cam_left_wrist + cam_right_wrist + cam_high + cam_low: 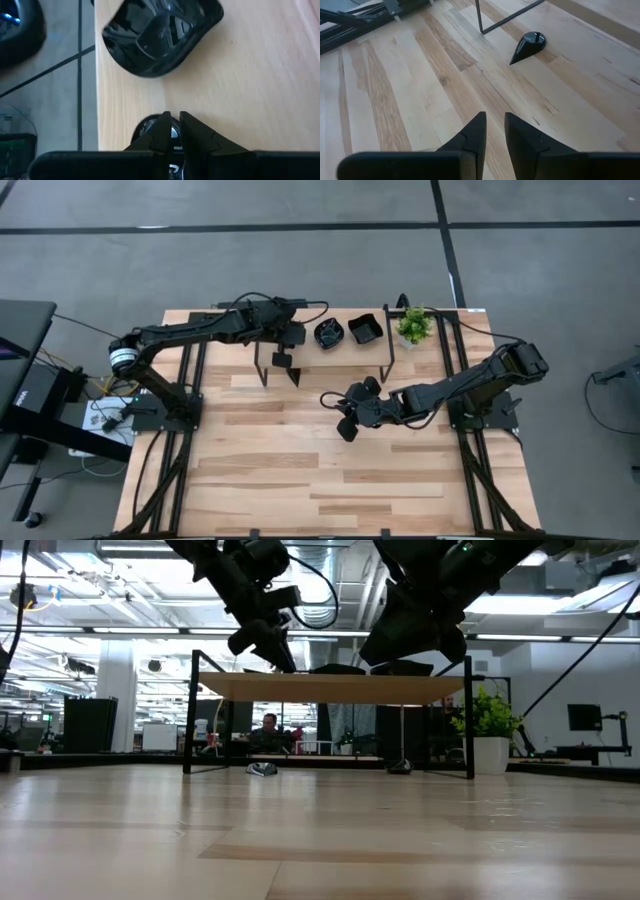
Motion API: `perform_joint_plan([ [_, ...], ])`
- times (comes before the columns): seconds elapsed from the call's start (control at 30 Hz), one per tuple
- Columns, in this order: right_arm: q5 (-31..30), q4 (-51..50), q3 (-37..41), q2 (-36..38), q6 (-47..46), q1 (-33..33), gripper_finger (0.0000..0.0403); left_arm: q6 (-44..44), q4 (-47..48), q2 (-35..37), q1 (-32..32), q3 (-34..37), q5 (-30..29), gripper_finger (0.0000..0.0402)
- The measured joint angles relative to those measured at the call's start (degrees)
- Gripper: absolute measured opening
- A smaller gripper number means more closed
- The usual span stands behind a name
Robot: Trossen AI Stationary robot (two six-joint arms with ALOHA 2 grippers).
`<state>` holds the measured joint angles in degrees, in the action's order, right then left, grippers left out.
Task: Pick & Place Mini shaped plates
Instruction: Stack the black drop shaped plate on the black drop shaped plate on the shelf
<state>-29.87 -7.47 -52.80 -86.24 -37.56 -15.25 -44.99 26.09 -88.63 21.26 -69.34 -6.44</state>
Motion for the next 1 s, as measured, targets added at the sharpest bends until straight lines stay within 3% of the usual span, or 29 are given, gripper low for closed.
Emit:
perform_joint_plan([
  [0.23,0.0,-0.3,0.0,0.0,0.0,0.0,0.0066,1.3,0.0,4.0,-1.2,0.0,-0.9,0.004],
  [0.37,0.0,-0.3,0.0,0.0,0.0,0.0,0.0066,7.3,0.0,9.1,-2.0,0.0,-0.6,0.004],
  [0.53,-0.1,-0.5,0.0,0.0,0.4,0.0,0.0066,16.9,3.4,15.8,-2.2,0.0,7.1,0.004],
  [0.7,-0.1,-2.2,0.0,0.0,0.6,0.0,0.0066,21.4,10.3,18.7,-2.1,0.3,8.2,0.004],
  [0.83,-0.2,-2.2,0.0,0.0,0.6,0.3,0.0066,21.5,9.3,18.9,-0.7,3.6,8.1,0.004],
  [1.0,-0.2,-2.2,0.0,0.0,0.6,0.6,0.0066,22.2,0.8,16.9,2.7,7.5,8.0,0.004],
])
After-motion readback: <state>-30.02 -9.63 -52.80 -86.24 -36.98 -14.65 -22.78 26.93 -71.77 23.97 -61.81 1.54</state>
